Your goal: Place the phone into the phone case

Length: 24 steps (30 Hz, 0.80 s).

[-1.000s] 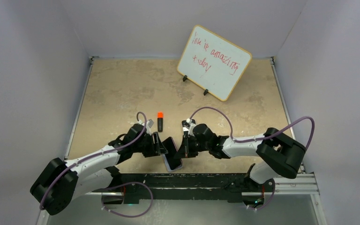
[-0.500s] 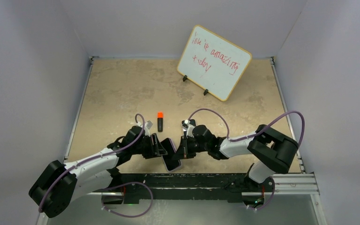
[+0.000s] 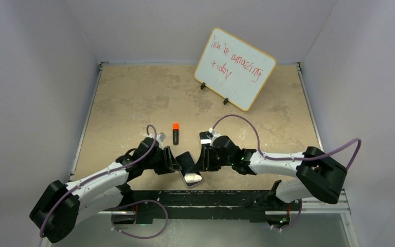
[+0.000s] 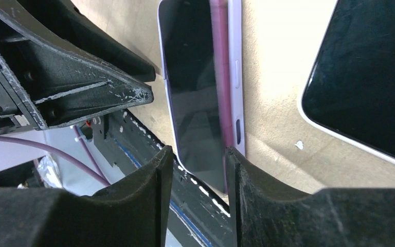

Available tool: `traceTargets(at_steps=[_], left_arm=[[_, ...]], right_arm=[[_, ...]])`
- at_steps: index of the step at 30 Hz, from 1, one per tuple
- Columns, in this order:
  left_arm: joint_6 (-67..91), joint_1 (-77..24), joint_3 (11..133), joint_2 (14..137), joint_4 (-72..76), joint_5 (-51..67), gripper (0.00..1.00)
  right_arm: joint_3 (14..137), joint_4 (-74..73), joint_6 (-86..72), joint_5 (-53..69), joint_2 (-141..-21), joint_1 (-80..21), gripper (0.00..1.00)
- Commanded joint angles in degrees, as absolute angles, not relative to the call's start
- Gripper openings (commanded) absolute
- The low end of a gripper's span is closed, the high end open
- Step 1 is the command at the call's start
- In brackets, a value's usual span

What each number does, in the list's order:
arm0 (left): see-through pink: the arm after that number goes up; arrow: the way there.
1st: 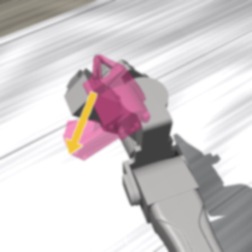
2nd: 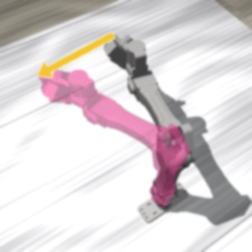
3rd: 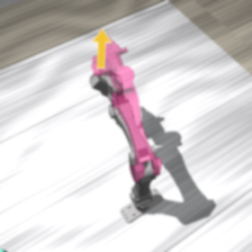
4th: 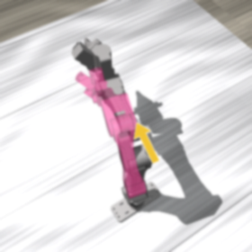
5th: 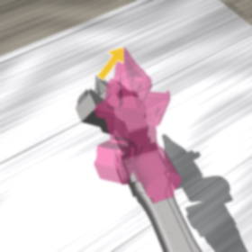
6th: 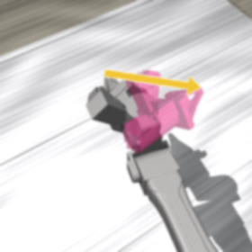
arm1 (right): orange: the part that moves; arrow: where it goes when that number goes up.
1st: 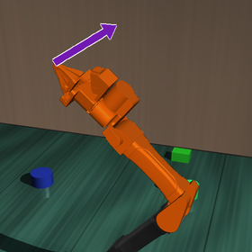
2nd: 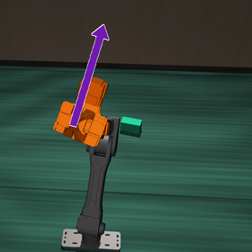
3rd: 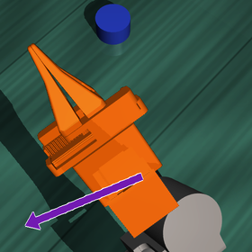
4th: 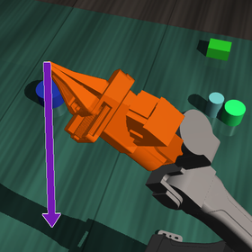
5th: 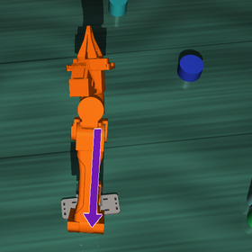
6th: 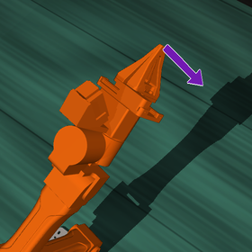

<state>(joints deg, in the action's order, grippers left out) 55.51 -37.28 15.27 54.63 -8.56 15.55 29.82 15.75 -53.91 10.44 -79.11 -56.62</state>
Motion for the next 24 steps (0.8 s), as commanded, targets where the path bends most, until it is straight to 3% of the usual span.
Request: traceTargets(at_steps=[1, 5, 11, 18, 21, 24], left_arm=[[54.9, -37.5, 18.4, 54.8, -10.0, 14.0, 0.42], [55.7, -37.5, 17.7, 55.2, -7.8, 14.5, 0.41], [56.1, -37.4, 17.1, 57.0, -5.7, 14.2, 0.40], [56.2, -37.5, 17.2, 58.9, -3.7, 14.9, 0.37], [56.1, -37.5, 17.2, 59.3, -3.6, 14.8, 0.35], [55.9, -37.5, 17.3, 59.6, -3.4, 14.8, 0.34]], right_arm=[[31.9, 10.2, -51.7, 6.5, -75.7, -56.8, 0.39], [32.4, 10.7, -50.5, 6.1, -76.7, -56.8, 0.29], [34.5, 11.3, -49.3, 6.1, -81.1, -56.8, 0.29], [34.3, 13.6, -49.4, 10.2, -83.4, -56.8, 0.18], [34.7, 12.7, -49.0, 9.9, -82.6, -56.8, 0.20], [34.6, 11.5, -49.6, 9.5, -81.6, -56.8, 0.35]])
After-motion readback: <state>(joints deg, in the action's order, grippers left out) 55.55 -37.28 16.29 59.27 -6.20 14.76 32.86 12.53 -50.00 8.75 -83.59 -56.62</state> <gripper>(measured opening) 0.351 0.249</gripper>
